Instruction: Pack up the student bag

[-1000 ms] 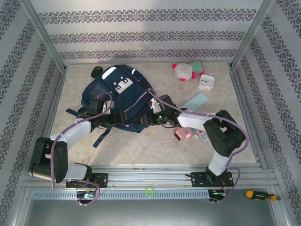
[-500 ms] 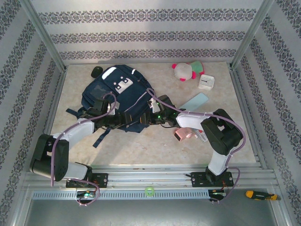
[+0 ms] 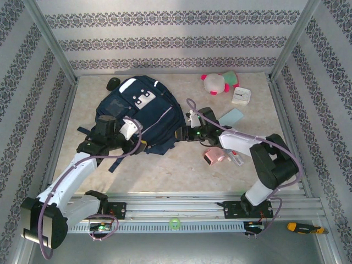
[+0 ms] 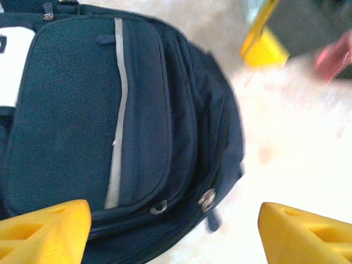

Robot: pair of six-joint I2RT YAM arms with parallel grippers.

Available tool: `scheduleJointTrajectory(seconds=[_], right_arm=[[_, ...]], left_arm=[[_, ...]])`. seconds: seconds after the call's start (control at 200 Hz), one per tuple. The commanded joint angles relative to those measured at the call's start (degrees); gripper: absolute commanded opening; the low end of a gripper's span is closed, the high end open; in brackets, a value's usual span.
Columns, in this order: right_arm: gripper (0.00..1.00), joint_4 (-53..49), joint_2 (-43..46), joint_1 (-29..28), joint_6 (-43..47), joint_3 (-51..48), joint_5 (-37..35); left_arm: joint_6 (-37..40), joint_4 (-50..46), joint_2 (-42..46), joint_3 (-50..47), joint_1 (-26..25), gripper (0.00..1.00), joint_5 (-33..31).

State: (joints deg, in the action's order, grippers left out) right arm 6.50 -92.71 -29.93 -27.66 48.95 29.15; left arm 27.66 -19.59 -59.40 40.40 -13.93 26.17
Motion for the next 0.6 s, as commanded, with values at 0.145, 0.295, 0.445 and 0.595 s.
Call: scheduleJointTrajectory(seconds=[0.145, 0.295, 0.445, 0.595], right_arm=[[0.42, -0.27, 3.19, -5.54, 0.39, -0.96, 0.36], [0.42, 1.93, -0.35, -6.27, -3.78, -0.7, -2.04], [0.41, 3.45, -4.16, -5.15, -6.27, 0.21, -3.86], [0.41, 5.02, -7.64, -3.89, -6.84, 1.94, -3.11]], left_arm=[[35.85, -1.97, -8.24, -2.95, 1.0, 0.81, -8.41], [39.52, 2.45, -13.93, -2.18, 1.45, 0.81, -9.86], [41.43, 8.89, -20.32, -1.82, 1.67, 0.64, -12.19], [40.9, 12.02, -24.97, -1.16, 1.57, 0.42, -13.21]])
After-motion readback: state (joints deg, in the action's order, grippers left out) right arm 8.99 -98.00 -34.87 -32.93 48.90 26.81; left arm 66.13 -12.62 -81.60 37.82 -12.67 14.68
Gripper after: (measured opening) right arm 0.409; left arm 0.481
